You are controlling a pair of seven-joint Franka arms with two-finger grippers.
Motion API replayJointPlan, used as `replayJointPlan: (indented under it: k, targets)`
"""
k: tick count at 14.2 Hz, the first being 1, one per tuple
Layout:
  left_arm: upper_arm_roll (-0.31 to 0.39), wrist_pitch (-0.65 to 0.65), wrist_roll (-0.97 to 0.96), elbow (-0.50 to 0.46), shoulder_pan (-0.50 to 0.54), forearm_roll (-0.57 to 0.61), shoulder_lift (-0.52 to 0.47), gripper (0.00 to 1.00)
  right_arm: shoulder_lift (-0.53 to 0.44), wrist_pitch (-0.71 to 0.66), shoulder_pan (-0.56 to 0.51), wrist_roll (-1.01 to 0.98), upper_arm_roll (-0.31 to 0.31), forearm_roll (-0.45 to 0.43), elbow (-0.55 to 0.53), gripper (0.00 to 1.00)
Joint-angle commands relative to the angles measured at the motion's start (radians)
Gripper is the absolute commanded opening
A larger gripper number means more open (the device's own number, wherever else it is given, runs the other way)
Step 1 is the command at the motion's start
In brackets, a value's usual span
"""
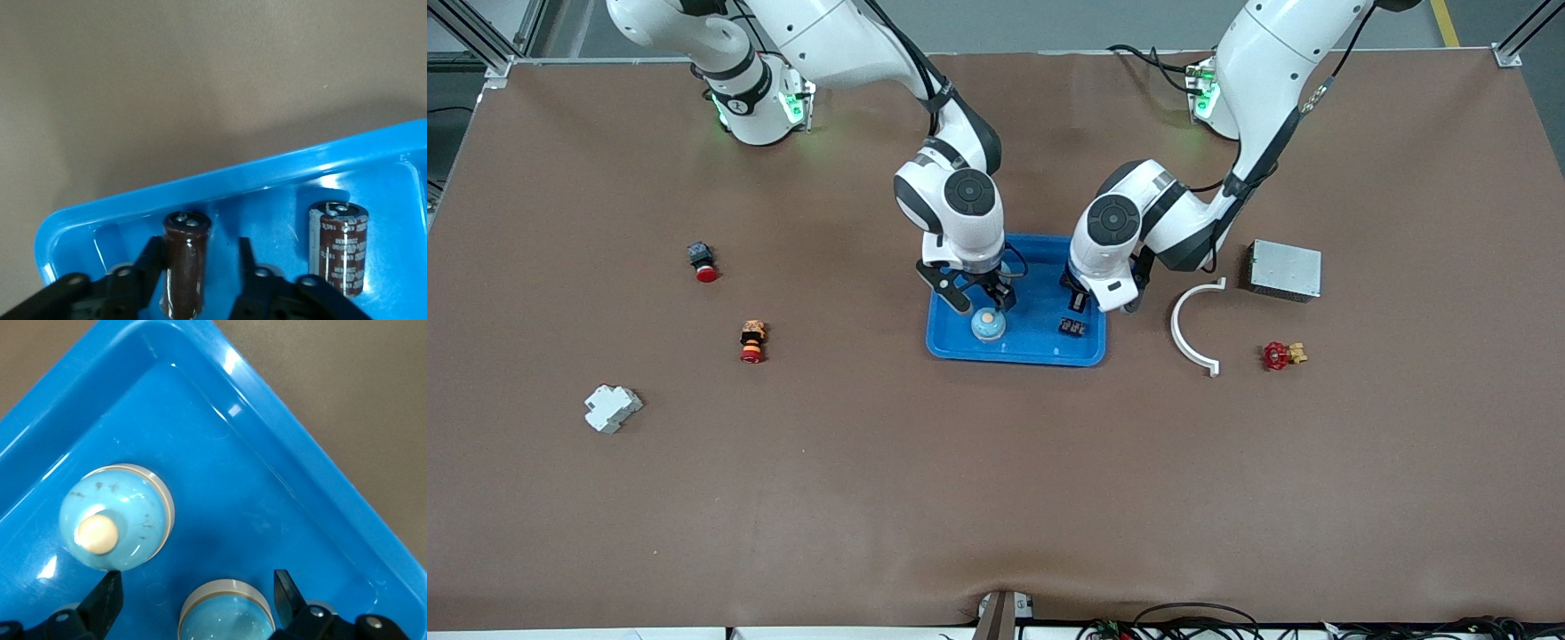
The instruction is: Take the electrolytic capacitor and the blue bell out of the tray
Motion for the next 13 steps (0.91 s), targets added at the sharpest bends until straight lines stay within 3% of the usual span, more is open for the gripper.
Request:
replayJointPlan:
  k: [1,2,6,10,13]
  targets:
    - [-0.001,0.004,-0.028,0.016,-0.006,0.027,0.010,0.10,0.012,-0.002,0.018,0.029,-0.005,-0.018,0.019,1.00]
    - [-0.001,0.002,-0.027,0.018,-0.006,0.027,0.010,0.00,0.014,-0.002,0.021,0.029,-0.005,-0.019,0.019,1.00]
    - [-0.002,-0.044,-0.019,0.055,-0.003,0.027,-0.015,0.00,0.017,-0.002,0.039,0.029,-0.007,-0.019,0.014,1.00]
    - [-0.001,-0.246,0.005,0.154,0.026,0.025,-0.074,0.00,0.023,-0.002,0.053,0.044,-0.007,-0.021,0.011,1.00]
    - [0.001,-0.373,0.132,0.150,0.115,0.025,-0.152,0.00,0.024,-0.002,0.056,0.046,-0.007,-0.021,0.011,1.00]
